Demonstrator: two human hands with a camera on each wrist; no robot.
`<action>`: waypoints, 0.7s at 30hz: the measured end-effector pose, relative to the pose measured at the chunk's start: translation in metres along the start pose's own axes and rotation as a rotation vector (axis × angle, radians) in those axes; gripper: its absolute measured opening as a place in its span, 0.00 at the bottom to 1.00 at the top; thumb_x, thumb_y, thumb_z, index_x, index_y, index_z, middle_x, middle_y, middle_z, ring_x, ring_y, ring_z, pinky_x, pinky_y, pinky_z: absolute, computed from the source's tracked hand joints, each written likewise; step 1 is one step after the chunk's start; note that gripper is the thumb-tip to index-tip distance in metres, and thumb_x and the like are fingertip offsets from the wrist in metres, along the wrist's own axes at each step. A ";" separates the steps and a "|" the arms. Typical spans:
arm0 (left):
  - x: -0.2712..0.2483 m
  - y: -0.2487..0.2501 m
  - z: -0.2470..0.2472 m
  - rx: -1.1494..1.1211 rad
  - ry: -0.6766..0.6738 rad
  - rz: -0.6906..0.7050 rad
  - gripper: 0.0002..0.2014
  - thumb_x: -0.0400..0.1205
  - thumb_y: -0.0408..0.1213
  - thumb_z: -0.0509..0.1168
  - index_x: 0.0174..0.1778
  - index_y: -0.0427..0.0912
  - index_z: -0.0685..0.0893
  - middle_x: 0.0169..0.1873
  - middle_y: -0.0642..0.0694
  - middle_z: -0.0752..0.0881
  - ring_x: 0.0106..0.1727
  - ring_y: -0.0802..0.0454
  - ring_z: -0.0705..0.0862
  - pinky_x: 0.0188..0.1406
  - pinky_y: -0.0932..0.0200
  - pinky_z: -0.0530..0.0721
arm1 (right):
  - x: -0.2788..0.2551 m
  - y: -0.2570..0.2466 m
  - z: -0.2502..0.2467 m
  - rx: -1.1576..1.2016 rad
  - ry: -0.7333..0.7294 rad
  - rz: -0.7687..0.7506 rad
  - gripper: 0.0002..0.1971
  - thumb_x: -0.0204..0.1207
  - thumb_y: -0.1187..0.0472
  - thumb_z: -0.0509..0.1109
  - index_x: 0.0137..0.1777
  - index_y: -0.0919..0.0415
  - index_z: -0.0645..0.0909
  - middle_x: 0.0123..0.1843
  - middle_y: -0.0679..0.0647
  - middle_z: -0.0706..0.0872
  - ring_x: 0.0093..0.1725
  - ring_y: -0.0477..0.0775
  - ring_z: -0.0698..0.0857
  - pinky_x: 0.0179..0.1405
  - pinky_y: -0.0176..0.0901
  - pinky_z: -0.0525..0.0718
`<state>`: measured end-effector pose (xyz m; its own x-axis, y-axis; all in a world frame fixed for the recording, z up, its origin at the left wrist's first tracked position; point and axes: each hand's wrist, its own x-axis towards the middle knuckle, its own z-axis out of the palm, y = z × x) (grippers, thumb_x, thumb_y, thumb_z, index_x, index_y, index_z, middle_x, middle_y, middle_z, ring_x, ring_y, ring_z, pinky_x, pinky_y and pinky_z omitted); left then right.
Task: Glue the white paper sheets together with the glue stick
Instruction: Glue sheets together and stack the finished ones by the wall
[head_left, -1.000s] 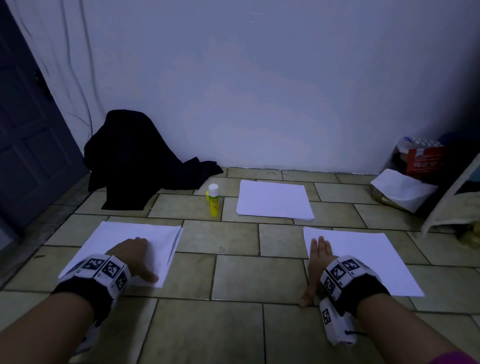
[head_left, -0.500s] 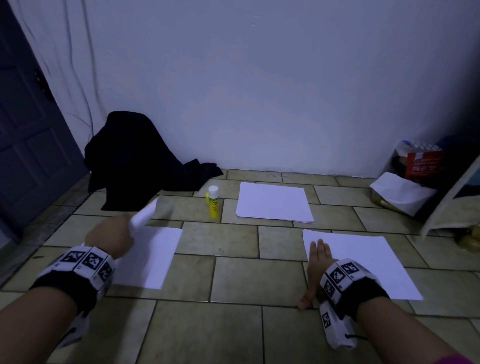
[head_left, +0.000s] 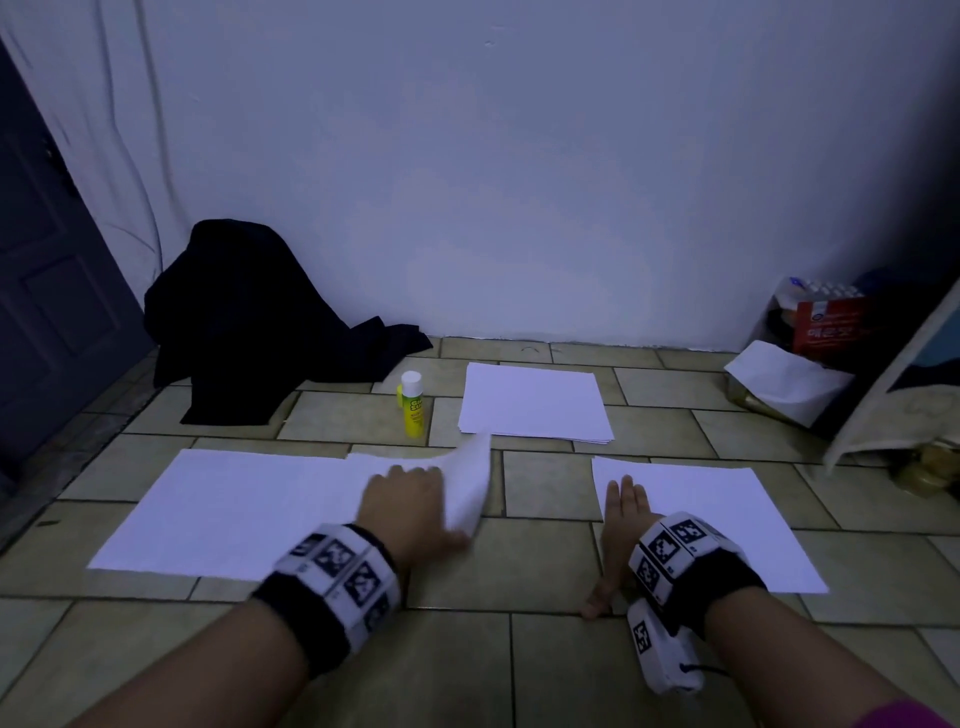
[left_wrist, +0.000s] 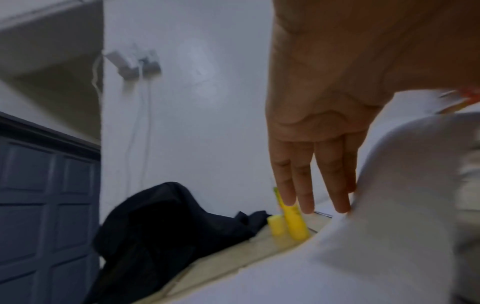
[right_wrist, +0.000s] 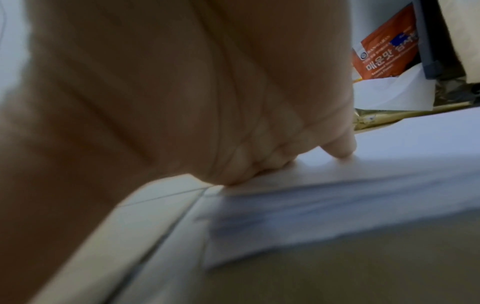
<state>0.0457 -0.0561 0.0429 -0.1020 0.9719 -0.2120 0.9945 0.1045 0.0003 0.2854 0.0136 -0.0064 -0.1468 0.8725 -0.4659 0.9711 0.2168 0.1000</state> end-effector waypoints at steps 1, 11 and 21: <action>0.003 0.009 0.007 -0.011 -0.043 0.013 0.36 0.73 0.67 0.67 0.68 0.44 0.72 0.64 0.44 0.80 0.64 0.44 0.78 0.61 0.50 0.75 | 0.000 0.000 -0.003 -0.016 -0.009 0.000 0.78 0.51 0.33 0.81 0.80 0.71 0.27 0.82 0.67 0.30 0.83 0.66 0.35 0.81 0.60 0.47; 0.021 0.017 0.017 -0.058 -0.219 0.139 0.24 0.85 0.49 0.60 0.74 0.40 0.70 0.73 0.41 0.69 0.72 0.41 0.68 0.68 0.48 0.74 | 0.008 0.021 -0.058 -0.161 -0.157 -0.110 0.47 0.59 0.22 0.68 0.67 0.59 0.68 0.66 0.54 0.74 0.64 0.55 0.77 0.57 0.47 0.75; 0.020 -0.007 0.017 -0.028 -0.254 0.270 0.34 0.85 0.30 0.60 0.85 0.51 0.55 0.84 0.42 0.45 0.85 0.41 0.46 0.80 0.45 0.63 | 0.025 -0.015 -0.122 0.400 0.000 -0.273 0.33 0.74 0.40 0.71 0.76 0.54 0.71 0.75 0.51 0.75 0.74 0.52 0.72 0.75 0.49 0.68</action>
<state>0.0371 -0.0408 0.0224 0.1760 0.8825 -0.4362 0.9835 -0.1391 0.1153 0.2445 0.0860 0.0880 -0.4061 0.8073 -0.4281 0.8934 0.2522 -0.3718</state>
